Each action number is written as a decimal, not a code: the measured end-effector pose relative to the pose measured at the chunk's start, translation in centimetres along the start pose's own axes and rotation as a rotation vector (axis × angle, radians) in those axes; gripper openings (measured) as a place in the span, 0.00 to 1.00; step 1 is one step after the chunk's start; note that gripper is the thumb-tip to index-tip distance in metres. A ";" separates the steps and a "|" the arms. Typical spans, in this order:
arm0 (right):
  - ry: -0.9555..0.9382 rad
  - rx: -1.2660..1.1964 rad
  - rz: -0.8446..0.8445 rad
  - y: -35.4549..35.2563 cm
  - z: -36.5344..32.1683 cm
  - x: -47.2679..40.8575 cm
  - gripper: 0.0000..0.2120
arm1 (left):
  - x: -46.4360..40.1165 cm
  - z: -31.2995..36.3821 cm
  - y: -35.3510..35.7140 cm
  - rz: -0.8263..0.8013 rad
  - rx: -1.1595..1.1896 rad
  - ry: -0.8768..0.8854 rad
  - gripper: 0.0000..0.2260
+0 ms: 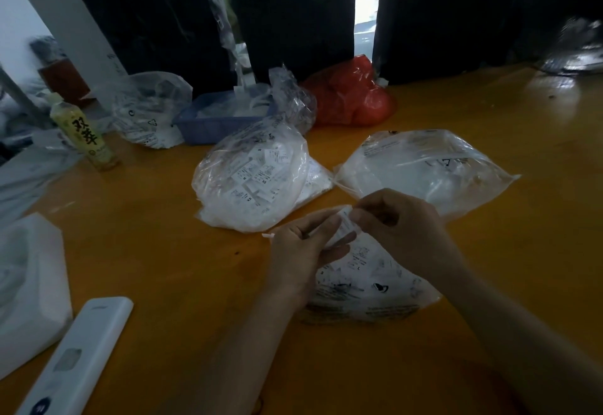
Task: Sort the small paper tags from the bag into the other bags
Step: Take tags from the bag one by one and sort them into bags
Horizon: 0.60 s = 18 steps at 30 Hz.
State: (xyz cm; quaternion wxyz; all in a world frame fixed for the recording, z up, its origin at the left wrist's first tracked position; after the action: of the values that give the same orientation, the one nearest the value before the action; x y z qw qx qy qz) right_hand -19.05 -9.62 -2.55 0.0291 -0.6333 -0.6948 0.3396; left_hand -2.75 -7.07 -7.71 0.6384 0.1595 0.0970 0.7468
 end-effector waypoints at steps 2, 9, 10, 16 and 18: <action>-0.008 0.022 -0.039 0.5 -0.1 0.2 0.10 | -0.2 -0.2 -0.2 0.015 0.000 -0.012 0.09; 0.008 0.027 0.098 -1.0 0.3 -0.4 0.06 | -0.1 1.1 -0.1 -0.003 -0.287 0.133 0.10; 0.012 0.016 0.108 -1.2 0.4 -0.4 0.06 | 0.0 1.8 -0.1 0.005 -0.410 0.212 0.11; 0.054 0.021 0.285 -3.8 1.8 -1.2 0.06 | -0.1 10.2 -2.0 0.345 -0.778 0.718 0.16; 0.086 0.080 0.362 -5.1 2.9 -1.7 0.06 | -1.2 13.4 -3.8 0.541 -0.934 0.833 0.13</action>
State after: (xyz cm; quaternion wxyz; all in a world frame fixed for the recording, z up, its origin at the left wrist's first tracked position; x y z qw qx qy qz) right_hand -24.41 -12.21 -1.52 0.0224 -0.7602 -0.5537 0.3392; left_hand 5.75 -8.38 3.32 0.3404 -0.4147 -0.0411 0.8429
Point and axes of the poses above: each hand's wrist, its own x-axis away from the middle knuckle, its own y-axis out of the palm, z = x × y, the point moved 8 cm from there along -x, towards the middle knuckle, and after that the axes turned 4 degrees about z, right-handed, at the moved point
